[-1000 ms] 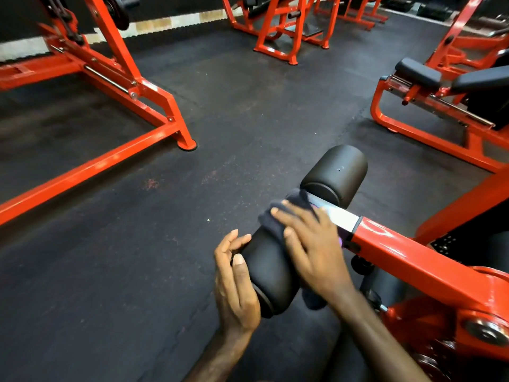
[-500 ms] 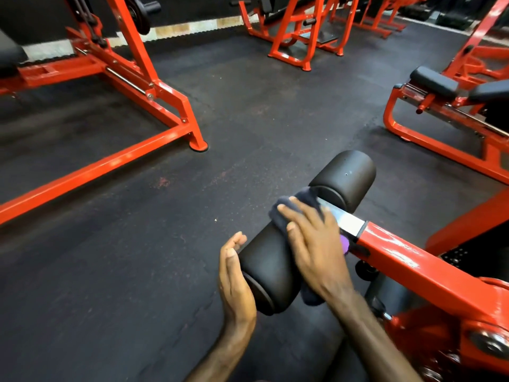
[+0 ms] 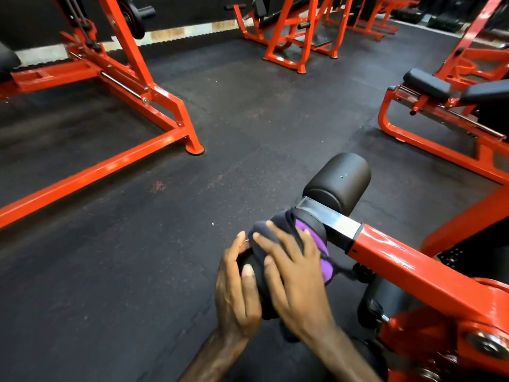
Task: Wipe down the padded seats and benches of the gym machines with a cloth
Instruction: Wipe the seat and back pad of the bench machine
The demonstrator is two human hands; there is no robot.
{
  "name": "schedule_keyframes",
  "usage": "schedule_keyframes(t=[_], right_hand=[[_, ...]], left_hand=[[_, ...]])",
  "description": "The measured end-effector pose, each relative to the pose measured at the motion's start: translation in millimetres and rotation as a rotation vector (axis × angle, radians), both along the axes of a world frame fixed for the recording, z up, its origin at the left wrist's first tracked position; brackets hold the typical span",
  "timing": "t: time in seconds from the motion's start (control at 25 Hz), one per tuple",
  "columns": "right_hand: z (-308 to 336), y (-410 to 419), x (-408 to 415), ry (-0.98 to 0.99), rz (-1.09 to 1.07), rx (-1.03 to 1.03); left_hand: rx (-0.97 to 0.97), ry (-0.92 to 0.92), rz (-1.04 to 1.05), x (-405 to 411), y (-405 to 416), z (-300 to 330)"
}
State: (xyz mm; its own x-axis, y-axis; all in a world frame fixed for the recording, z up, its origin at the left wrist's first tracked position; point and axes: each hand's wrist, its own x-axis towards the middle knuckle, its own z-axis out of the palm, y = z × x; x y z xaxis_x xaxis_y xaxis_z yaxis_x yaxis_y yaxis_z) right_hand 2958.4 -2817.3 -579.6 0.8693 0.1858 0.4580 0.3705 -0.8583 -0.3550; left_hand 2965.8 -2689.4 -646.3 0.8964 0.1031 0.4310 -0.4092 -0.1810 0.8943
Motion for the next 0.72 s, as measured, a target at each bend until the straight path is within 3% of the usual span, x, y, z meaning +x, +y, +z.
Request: schedule_keyframes(t=[0.12,0.2,0.28,0.36,0.44,0.64,0.72], right_hand=[[1.1,-35.7,13.3,0.007,-0.016,-0.024],[8.9,-52.4,43.6,0.052,-0.141,0.017],[8.8,-31.6,41.1,0.041,-0.149,0.022],[-0.2,-0.2,5.1,0.048,0.021,-0.062],[-1.3,-7.1,-10.2,0.05,0.138,-0.089],[15.5,-49.9,47.6,0.035,-0.122,0.037],[5.5,-19.1,23.4,0.027,-0.071,0.013]], left_hand=[[0.16,-0.153,-0.03,2.8,4.2,3.1],[0.093,-0.127,-0.04,4.1,5.9,2.9],[-0.165,0.054,0.022,4.1,4.2,-1.3],[-0.434,0.323,0.098,6.8,-2.6,-3.2],[-0.554,0.494,0.14,9.3,-12.1,-3.5],[-0.314,0.251,0.068,7.0,-9.7,-6.9],[-0.197,0.136,0.045,5.3,-2.7,-7.0]])
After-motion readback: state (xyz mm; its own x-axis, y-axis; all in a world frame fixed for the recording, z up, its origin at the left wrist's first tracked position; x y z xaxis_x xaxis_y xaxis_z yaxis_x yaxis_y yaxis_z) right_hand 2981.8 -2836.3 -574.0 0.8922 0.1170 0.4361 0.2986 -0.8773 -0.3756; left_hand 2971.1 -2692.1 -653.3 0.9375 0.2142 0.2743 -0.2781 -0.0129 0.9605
